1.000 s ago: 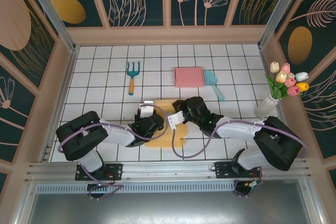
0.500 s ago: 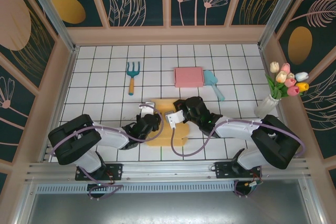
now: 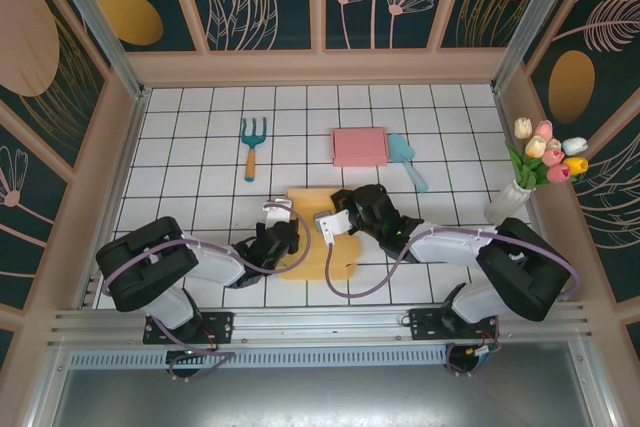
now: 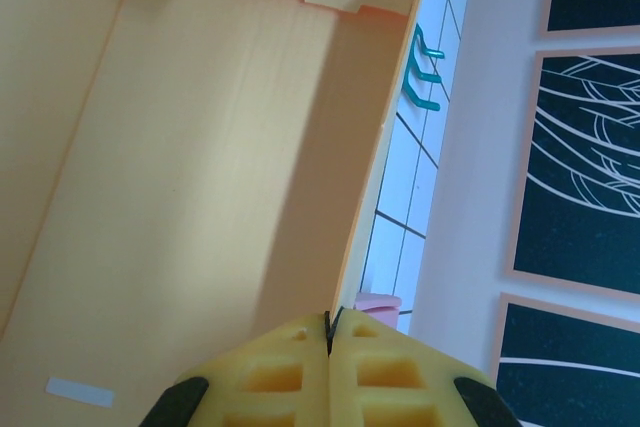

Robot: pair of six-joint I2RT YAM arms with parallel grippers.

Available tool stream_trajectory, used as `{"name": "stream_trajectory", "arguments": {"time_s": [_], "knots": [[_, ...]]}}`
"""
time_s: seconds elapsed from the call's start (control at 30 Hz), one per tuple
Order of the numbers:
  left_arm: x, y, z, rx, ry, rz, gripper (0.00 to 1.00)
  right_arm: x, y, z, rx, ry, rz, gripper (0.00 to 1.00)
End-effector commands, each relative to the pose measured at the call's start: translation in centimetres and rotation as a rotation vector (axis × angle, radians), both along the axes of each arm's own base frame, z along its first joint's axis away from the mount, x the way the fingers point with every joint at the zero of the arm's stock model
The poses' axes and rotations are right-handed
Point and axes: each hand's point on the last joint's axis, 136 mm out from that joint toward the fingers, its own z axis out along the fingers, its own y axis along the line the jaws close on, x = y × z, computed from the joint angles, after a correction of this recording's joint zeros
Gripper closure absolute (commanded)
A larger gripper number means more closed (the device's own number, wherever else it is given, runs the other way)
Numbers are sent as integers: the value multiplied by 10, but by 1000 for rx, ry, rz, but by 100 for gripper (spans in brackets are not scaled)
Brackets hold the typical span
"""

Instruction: Fold the paper box

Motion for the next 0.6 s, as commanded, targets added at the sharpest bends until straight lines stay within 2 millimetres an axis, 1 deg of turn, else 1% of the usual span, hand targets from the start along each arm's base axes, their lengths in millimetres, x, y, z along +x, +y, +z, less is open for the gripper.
{"name": "stream_trajectory", "arguments": {"time_s": [0.0,0.1,0.13,0.17,0.23,0.3,0.37,0.4,0.47,0.5,0.57], "knots": [[14,11,-4,113,-11,102,83,-18,-21,-50,-121,130,-12,100],[21,23,-10,184,-12,204,92,-17,-20,-46,-114,122,-14,100],[22,30,-7,194,-24,250,95,-16,-20,-45,-112,119,-16,100],[23,38,-4,208,-40,300,100,-16,-20,-44,-111,117,-18,100],[22,58,3,251,-70,408,100,-16,-20,-42,-108,113,-17,100],[21,64,5,278,-80,431,100,-15,-19,-43,-109,116,-16,100],[21,60,6,274,-74,409,100,-14,-19,-45,-110,119,-22,100],[22,55,7,262,-69,375,100,-14,-19,-45,-108,121,-26,100],[23,40,7,218,-53,292,100,-14,-19,-48,-104,127,-31,100],[23,28,9,193,-46,236,99,-14,-20,-50,-103,134,-34,100],[23,15,13,153,-33,176,86,-15,-20,-51,-95,139,-38,100]]}}
